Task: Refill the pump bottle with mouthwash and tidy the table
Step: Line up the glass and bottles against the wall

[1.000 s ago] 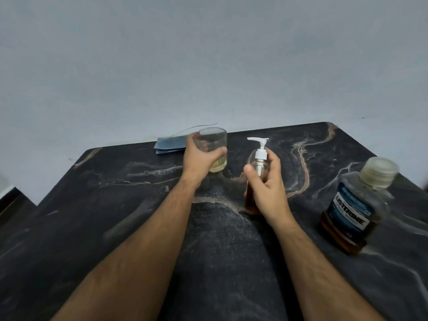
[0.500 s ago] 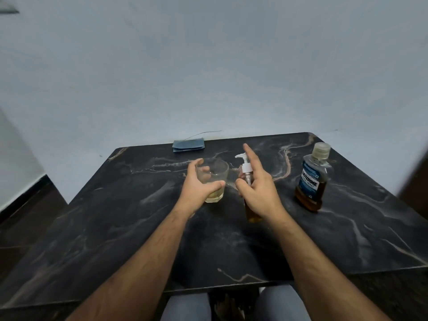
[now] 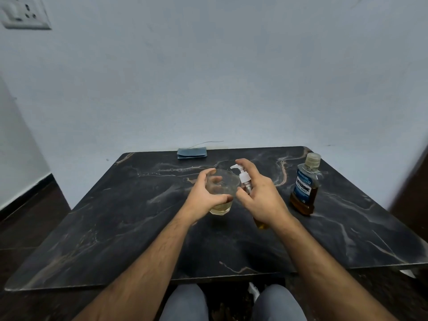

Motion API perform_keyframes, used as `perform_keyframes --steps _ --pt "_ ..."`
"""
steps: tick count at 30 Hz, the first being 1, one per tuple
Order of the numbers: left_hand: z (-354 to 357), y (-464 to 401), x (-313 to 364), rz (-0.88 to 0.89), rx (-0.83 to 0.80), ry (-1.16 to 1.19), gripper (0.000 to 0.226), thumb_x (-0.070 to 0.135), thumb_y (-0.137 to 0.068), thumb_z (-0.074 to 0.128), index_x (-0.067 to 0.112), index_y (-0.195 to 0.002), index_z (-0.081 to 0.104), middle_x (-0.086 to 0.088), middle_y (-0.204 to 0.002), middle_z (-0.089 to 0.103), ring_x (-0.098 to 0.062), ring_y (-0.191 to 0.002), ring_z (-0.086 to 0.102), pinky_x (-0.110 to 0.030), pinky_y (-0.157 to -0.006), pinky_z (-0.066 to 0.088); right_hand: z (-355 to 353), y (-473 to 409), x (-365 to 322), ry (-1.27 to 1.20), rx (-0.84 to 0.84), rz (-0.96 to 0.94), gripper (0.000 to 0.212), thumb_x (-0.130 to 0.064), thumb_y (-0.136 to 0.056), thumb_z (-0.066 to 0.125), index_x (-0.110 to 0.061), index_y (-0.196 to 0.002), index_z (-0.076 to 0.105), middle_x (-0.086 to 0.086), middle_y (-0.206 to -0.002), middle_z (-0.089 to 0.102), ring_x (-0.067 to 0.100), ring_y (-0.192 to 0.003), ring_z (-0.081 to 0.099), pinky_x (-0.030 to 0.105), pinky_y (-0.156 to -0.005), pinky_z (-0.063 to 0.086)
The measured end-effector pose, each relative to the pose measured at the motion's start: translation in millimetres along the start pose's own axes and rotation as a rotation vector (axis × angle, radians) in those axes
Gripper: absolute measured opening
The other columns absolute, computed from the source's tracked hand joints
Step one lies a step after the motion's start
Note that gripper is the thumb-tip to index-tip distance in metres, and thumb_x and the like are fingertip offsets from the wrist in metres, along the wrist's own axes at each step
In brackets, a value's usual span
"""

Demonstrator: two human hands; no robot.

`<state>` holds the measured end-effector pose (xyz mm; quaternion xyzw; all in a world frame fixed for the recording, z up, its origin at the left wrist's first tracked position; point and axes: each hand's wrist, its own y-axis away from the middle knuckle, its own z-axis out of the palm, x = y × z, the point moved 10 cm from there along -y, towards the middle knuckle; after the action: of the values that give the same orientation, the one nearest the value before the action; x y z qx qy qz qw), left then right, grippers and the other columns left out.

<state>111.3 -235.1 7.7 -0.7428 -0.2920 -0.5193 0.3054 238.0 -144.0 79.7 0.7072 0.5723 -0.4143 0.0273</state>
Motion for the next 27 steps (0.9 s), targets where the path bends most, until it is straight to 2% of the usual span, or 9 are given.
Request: perform_keyframes --steps 5,9,14,17,21,27 --pt "4.4 2.0 2.4 -0.014 -0.036 -0.002 0.094 0.026 -0.064 0.09 0.031 -0.14 0.036 0.015 -0.128 0.059 -0.012 -0.122 0.056 -0.044 -0.11 0.041 2.3 -1.6 9.1 0.034 -0.013 0.049 0.054 -0.021 -0.09 0.062 -0.038 -0.133 0.035 -0.007 -0.097 0.066 0.008 -0.066 0.061 0.022 -0.059 0.048" --pt "5.0 3.7 6.1 -0.021 -0.046 0.008 0.1 0.035 -0.055 0.09 0.032 -0.139 0.037 0.014 -0.128 0.06 -0.013 -0.12 0.058 -0.046 -0.109 0.043 0.1 -1.4 5.3 0.052 -0.02 0.029 0.06 -0.021 -0.09 0.061 -0.038 -0.139 0.031 -0.01 -0.094 0.063 0.005 -0.06 0.057 0.017 -0.057 0.042" --pt "5.0 4.6 8.3 -0.021 -0.049 0.01 0.106 0.047 -0.046 0.089 0.033 -0.138 0.037 0.014 -0.128 0.06 -0.015 -0.122 0.058 -0.046 -0.109 0.043 -5.4 -1.3 -0.4 0.08 -0.02 0.007 0.068 -0.022 -0.091 0.058 -0.042 -0.146 0.024 -0.012 -0.104 0.056 0.004 -0.06 0.055 0.018 -0.062 0.042" --pt "3.4 4.5 7.9 -0.02 -0.048 0.009 0.102 0.042 -0.05 0.091 0.033 -0.137 0.038 0.014 -0.127 0.061 -0.012 -0.119 0.059 -0.045 -0.108 0.044 -4.9 -2.0 1.4 0.106 -0.022 0.014 0.061 -0.021 -0.091 0.059 -0.038 -0.141 0.029 -0.008 -0.107 0.06 0.007 -0.066 0.058 0.02 -0.062 0.043" --pt "4.0 3.6 7.7 -0.027 -0.058 -0.001 0.097 0.032 -0.059 0.091 0.032 -0.139 0.036 0.016 -0.128 0.059 -0.011 -0.119 0.058 -0.045 -0.109 0.043 -4.2 -2.8 5.7 0.117 -0.005 0.043 0.052 -0.022 -0.091 0.061 -0.033 -0.135 0.034 -0.003 -0.106 0.066 0.008 -0.074 0.061 0.025 -0.066 0.051" --pt "3.9 2.6 7.2 -0.034 -0.057 0.008 0.104 0.044 -0.049 0.09 0.034 -0.137 0.037 0.015 -0.129 0.059 -0.013 -0.12 0.059 -0.045 -0.109 0.044 -3.8 -2.3 6.0 0.149 0.0 0.036 0.066 -0.024 -0.092 0.06 -0.036 -0.147 0.024 -0.002 -0.115 0.063 0.005 -0.069 0.056 0.027 -0.071 0.051"
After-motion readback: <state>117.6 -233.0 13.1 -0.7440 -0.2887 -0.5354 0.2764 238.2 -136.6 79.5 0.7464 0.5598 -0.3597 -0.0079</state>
